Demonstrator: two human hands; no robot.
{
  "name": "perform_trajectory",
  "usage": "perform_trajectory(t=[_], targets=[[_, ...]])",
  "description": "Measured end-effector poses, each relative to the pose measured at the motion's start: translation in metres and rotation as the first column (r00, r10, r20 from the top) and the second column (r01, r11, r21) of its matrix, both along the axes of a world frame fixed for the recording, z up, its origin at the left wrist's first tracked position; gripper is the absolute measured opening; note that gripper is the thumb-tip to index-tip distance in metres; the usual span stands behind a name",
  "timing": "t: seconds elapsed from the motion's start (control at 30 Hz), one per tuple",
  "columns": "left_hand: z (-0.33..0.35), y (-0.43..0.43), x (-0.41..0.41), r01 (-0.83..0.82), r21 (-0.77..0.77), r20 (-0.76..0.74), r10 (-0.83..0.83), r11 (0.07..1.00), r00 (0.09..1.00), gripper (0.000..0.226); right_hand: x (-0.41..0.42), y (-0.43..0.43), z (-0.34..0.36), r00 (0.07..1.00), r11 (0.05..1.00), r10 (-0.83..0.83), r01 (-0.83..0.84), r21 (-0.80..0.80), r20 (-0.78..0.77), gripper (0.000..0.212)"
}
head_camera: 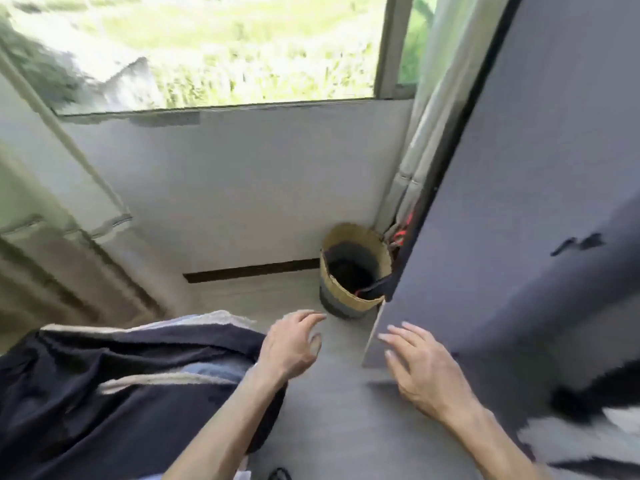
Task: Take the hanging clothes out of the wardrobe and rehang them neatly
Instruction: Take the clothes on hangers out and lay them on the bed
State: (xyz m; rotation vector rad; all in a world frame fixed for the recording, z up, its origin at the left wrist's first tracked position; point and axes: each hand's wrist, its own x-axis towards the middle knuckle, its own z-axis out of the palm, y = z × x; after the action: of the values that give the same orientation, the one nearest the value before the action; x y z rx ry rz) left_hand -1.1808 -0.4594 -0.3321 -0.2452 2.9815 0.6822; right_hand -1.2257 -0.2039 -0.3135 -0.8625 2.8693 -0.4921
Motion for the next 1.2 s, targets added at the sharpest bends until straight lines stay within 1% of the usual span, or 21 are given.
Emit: perform_trajectory(t=[0.1,0.23,0.37,0.47,0.57,0.63,0.8,0.93,1.07,1.2], targets=[[0.012,0.049,-0.049,0.22,-0.073,0.013,-0.219,0.973,0.976,0.044,-0.007,0.053,0.001,0.972,0.973,-0.228,0.225,-0.057,-0.059,0.04],[0.027,0.112,-0.1,0.468,-0.096,-0.007,-0.471,0.878,0.882,0.044,0.001,0.106,0.005,0.87,0.868,-0.489,0.481,-0.12,-0.053,0.046],[0.042,0.165,-0.14,0.632,-0.11,-0.026,-0.638,0.767,0.77,0.045,0.015,0.141,0.015,0.757,0.759,-0.65,0.642,-0.11,-0.065,0.051],[0.053,0.197,-0.163,0.718,-0.1,-0.035,-0.724,0.689,0.689,0.047,0.025,0.158,0.028,0.659,0.665,-0.747,0.739,-0.105,-0.09,0.055],[0.071,0.226,-0.181,0.784,-0.093,-0.067,-0.789,0.614,0.611,0.048,0.036,0.173,0.04,0.555,0.572,-0.819,0.811,-0.127,-0.148,0.052],[0.082,0.24,-0.193,0.802,-0.093,-0.096,-0.807,0.59,0.583,0.047,0.04,0.183,0.05,0.517,0.544,-0.835,0.827,-0.139,-0.188,0.051],[0.106,0.293,-0.226,0.861,-0.091,-0.198,-0.857,0.5,0.476,0.046,0.048,0.211,0.093,0.357,0.431,-0.869,0.887,-0.168,-0.343,0.046],[0.122,0.341,-0.245,0.88,-0.068,-0.266,-0.859,0.47,0.438,0.046,0.044,0.242,0.128,0.272,0.394,-0.845,0.899,-0.193,-0.46,0.044],[0.141,0.384,-0.255,0.898,-0.061,-0.296,-0.867,0.436,0.401,0.046,0.028,0.285,0.167,0.186,0.353,-0.808,0.912,-0.207,-0.559,0.045],[0.153,0.425,-0.265,0.919,-0.042,-0.281,-0.888,0.391,0.365,0.046,0.004,0.33,0.206,0.074,0.313,-0.742,0.917,-0.247,-0.667,0.05]])
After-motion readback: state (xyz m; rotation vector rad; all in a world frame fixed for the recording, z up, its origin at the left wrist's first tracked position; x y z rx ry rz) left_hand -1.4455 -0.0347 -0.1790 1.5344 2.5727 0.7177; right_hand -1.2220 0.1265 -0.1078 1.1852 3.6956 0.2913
